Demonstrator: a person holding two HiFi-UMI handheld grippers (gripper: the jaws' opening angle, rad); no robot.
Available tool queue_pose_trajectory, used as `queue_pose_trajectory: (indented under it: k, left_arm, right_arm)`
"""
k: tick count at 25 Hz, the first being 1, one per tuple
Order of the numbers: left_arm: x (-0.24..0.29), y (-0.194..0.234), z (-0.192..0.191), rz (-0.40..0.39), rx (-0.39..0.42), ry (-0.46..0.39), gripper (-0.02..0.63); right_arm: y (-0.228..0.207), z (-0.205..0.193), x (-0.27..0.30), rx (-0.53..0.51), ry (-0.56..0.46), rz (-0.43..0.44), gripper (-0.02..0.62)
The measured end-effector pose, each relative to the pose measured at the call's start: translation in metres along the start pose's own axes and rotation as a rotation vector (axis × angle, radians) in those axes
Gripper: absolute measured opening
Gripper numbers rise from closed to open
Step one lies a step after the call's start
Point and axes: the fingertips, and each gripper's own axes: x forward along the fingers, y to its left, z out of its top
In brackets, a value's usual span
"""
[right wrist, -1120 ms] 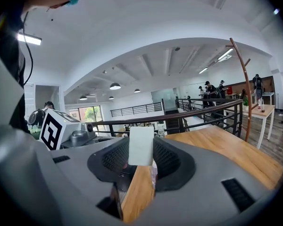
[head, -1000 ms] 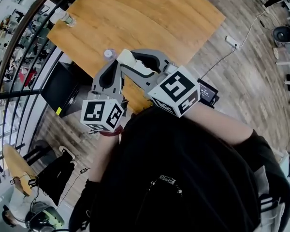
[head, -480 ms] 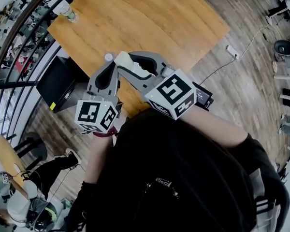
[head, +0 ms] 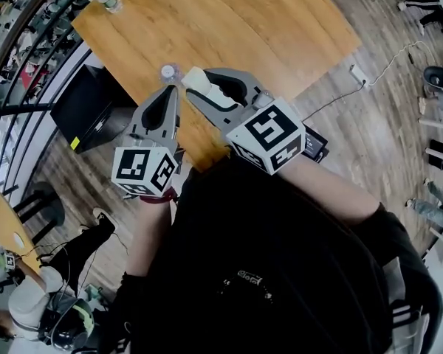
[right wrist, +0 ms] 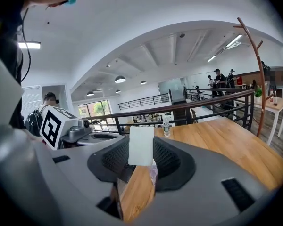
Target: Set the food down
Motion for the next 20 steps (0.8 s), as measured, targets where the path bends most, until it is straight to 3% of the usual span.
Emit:
queue_pose_trajectory:
  k: [20]
  left_arm:
    - [0.014, 0.003, -0.039, 0.012, -0.063, 0.089, 0.006]
  right_arm:
    - [-0.017, -0.036, 0.021, 0.069, 0.062, 0.018, 0.167]
